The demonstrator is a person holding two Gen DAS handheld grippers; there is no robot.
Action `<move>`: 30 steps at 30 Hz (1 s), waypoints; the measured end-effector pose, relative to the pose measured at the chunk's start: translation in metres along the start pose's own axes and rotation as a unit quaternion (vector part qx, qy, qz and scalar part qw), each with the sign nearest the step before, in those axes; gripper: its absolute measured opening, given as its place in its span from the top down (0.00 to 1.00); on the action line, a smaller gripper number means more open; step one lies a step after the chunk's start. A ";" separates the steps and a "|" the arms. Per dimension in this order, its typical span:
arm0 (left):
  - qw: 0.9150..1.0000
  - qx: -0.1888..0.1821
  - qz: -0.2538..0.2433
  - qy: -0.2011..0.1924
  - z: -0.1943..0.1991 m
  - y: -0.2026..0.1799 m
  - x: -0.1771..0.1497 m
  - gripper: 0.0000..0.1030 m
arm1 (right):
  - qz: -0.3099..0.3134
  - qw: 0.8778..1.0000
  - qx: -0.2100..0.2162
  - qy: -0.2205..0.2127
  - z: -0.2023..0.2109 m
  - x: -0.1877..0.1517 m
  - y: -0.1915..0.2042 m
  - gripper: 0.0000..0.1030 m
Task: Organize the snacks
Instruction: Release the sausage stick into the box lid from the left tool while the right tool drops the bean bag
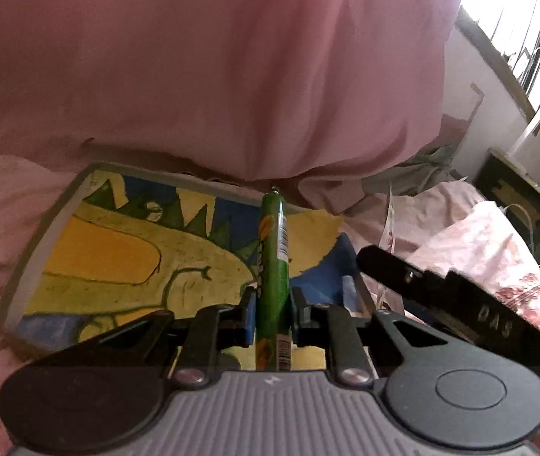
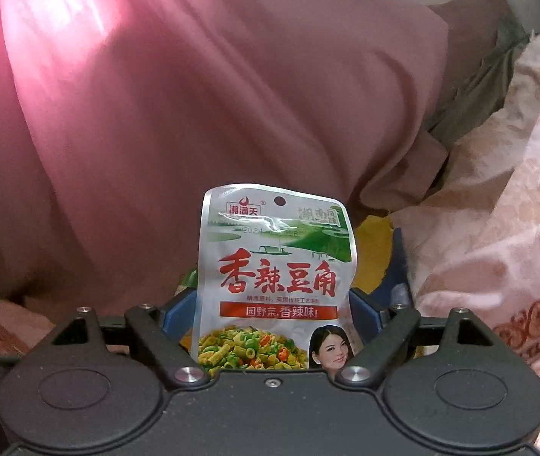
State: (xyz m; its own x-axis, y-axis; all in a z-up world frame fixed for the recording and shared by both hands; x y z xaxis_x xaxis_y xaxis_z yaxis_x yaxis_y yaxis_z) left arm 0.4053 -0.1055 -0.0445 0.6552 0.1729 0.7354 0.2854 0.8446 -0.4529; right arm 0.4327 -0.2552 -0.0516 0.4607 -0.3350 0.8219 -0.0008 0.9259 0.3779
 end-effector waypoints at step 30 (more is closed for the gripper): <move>0.997 0.053 0.051 0.039 -0.064 0.057 -0.029 0.78 | 0.053 0.996 -0.039 0.054 -0.039 -0.036 -0.002 0.09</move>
State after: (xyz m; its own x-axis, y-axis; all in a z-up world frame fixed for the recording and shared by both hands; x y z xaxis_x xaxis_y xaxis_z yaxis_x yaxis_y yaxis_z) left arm 0.4469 -0.0947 -0.1239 0.7305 0.2234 0.6454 0.1420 0.8746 -0.4635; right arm 0.4509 -0.2384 -0.0992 0.5549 -0.2186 0.8027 0.0132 0.9670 0.2543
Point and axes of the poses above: each gripper's, at about its wrist camera, not at the fingertips, and z roughly against the way its jaws point, y to its left, x to its top, the point moved 10 cm from there along -z, roughly the way its jaws point, and after that the axes turned 11 degrees about -x, right-handed, at the moved point
